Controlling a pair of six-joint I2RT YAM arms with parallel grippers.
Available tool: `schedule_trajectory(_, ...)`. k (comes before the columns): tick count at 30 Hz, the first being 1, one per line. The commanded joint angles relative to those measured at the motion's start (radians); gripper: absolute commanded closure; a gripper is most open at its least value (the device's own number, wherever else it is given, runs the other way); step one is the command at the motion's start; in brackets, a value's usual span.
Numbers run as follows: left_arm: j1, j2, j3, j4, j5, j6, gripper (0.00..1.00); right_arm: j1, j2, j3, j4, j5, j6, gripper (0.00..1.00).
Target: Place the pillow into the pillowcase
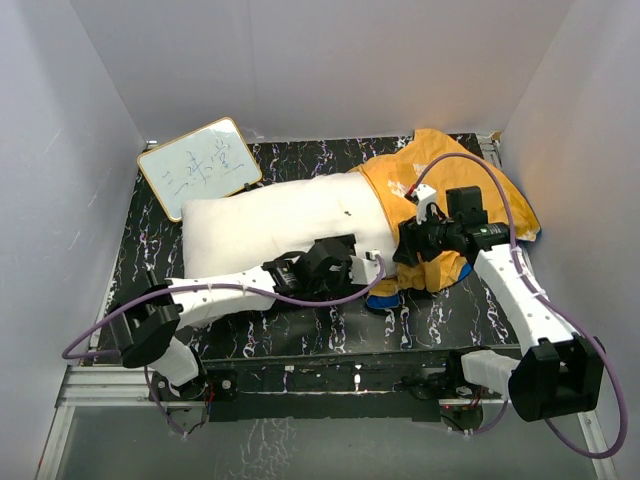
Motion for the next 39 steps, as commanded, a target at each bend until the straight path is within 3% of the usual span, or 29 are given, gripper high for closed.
schedule_trajectory(1,0.002,0.056,0.007,0.051,-0.100,-0.006,0.25,0.010,0.045,0.017,0.109,0.114,0.053,0.49)
schedule_trajectory(3,0.002,0.076,0.012,0.058,-0.094,-0.026,0.39,0.013,0.059,0.021,0.121,0.111,0.060,0.64)
schedule_trajectory(6,0.002,0.099,0.016,0.070,-0.082,-0.056,0.77,0.019,0.072,0.044,0.124,0.081,0.065,0.87)
schedule_trajectory(10,0.018,0.086,0.035,0.067,0.011,-0.126,1.00,0.019,0.067,0.138,0.080,-0.146,0.027,0.92)
schedule_trajectory(14,0.075,0.019,0.078,0.110,0.198,-0.235,1.00,0.088,0.099,0.255,0.138,-0.356,0.097,0.92)
schedule_trajectory(22,0.181,-0.022,0.207,0.230,0.437,-0.431,1.00,0.162,0.290,0.546,0.243,-0.420,0.291,0.92)
schedule_trajectory(27,0.306,-0.067,0.121,0.459,0.569,-0.719,1.00,0.159,0.341,0.502,0.116,-0.175,0.183,0.92)
schedule_trajectory(29,0.346,-0.073,0.094,0.572,0.630,-0.860,1.00,0.153,0.357,0.524,0.065,-0.145,0.107,0.92)
schedule_trajectory(34,0.364,-0.003,0.218,0.641,0.763,-1.076,1.00,0.149,0.357,0.764,0.024,-0.311,-0.050,0.92)
schedule_trajectory(39,0.364,0.094,0.378,0.801,0.843,-1.361,1.00,0.149,0.319,0.837,0.189,-0.373,0.066,0.92)
